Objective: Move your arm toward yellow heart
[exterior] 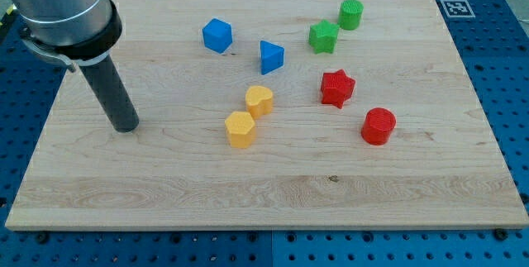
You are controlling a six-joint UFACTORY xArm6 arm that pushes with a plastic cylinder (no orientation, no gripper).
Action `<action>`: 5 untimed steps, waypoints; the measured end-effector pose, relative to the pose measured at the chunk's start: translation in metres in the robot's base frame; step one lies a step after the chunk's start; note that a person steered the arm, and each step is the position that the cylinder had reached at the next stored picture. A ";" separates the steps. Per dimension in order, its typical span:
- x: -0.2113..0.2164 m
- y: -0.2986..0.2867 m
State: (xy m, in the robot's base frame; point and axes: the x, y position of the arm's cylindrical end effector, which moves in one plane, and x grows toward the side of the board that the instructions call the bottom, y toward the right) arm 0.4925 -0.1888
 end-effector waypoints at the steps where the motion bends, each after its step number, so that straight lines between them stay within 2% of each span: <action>1: 0.000 0.000; 3: -0.002 0.000; 5: -0.026 0.020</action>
State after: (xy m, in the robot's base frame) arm 0.4669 -0.1688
